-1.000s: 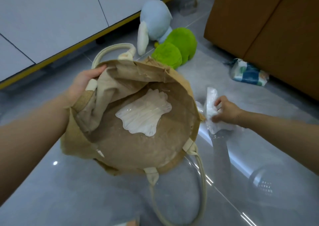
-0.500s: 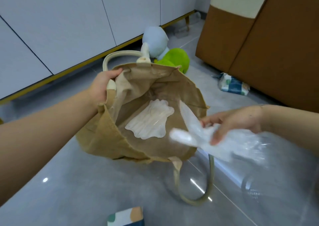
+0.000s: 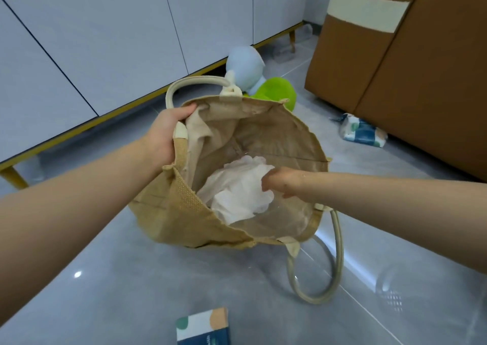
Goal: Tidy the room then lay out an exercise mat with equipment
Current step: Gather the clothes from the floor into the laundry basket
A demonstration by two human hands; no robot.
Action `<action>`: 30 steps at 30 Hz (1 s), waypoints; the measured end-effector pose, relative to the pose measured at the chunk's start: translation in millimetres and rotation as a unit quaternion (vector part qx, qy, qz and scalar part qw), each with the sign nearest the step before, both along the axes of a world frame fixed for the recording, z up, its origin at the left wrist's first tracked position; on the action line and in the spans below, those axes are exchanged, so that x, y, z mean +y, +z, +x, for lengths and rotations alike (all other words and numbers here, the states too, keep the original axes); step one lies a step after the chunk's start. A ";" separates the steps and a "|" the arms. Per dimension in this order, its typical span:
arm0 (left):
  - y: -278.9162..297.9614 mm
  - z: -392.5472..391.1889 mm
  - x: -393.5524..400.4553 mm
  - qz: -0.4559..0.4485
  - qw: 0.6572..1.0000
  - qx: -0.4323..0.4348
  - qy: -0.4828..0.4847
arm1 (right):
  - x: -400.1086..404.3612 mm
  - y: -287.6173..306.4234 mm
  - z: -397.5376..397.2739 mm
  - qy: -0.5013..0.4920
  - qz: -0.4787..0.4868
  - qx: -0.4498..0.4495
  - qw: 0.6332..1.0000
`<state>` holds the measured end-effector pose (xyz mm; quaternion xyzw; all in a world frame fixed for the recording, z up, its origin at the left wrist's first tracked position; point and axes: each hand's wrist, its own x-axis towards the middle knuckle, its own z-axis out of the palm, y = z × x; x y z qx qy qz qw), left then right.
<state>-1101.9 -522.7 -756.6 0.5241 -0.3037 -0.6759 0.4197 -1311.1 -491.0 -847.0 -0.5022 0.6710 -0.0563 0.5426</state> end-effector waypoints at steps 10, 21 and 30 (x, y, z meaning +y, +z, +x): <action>-39.8 -3.8 18.2 0.077 0.976 -0.155 -0.134 | 102.4 23.6 -11.4 0.336 -0.083 -0.063 0.936; -88.1 -8.0 52.2 0.033 0.888 -0.403 -0.220 | 160.7 -48.7 72.8 0.765 -0.441 0.168 0.439; -102.6 2.8 59.8 -0.031 0.816 -0.483 -0.317 | 177.8 -79.5 78.0 0.758 -0.473 0.259 0.366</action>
